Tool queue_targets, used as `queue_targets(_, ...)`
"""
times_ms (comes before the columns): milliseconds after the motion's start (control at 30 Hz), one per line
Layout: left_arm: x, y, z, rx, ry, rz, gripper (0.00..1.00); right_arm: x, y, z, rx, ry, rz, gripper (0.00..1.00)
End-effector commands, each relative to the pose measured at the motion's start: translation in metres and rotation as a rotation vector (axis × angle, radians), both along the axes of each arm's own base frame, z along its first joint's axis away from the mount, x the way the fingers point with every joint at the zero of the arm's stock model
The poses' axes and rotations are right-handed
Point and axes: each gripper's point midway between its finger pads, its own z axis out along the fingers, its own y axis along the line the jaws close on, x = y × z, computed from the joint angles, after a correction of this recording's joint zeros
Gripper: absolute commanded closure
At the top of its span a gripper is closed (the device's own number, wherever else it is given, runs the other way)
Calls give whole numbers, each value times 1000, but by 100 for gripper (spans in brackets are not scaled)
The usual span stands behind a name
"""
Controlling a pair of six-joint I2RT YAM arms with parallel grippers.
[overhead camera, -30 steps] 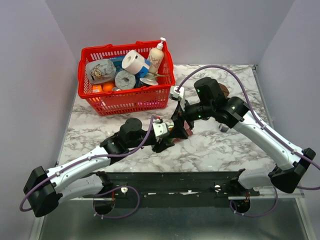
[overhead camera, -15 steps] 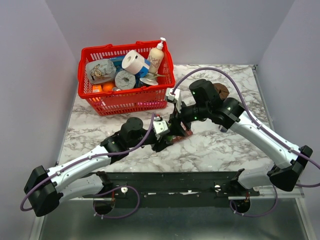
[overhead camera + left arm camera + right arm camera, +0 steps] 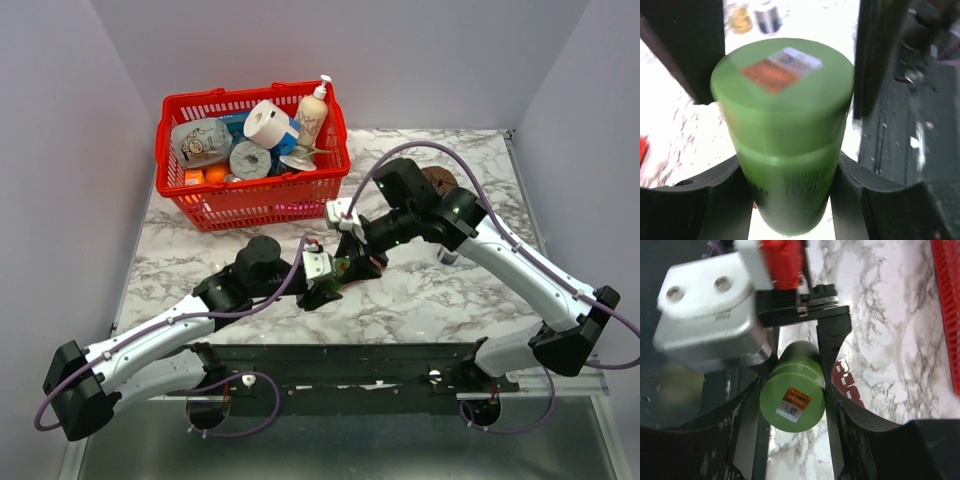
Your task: Sort the pills into containers
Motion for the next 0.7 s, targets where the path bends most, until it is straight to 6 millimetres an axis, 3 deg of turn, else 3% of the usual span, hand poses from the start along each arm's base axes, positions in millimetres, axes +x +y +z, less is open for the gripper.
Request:
queue_targets(0, -36, 1, 14, -18, -55, -232, 100, -42, -26, -7, 15, -199, 468, 70)
queue_targets(133, -45, -1, 16, -13, -17, -288, 100, -34, -29, -21, -21, -287, 551, 70)
queue_targets(300, -41, -2, 11, -13, -4, -264, 100, -24, -20, -12, -20, -264, 480, 71)
queue_targets(400, -33, -2, 10, -11, -6, -214, 100, -16, -10, 5, 16, -194, 333, 44)
queue_targets(433, -31, -2, 9, -11, -5, -201, 100, -16, -9, 14, 40, -186, 311, 15)
queue_targets(467, -29, -1, 8, -9, -4, -183, 100, -15, -10, 20, 56, -172, 285, 6)
queue_targets(500, -24, -1, 12, -26, -7, -147, 100, -11, -15, 22, 58, -105, 213, 0)
queue_targets(567, -19, 0, 9, -35, 0, -111, 100, -5, -17, 40, 124, -100, 134, 0)
queue_targets(667, -10, 0, 12, -74, -5, -46, 100, 5, -24, 43, 164, -22, -32, 0)
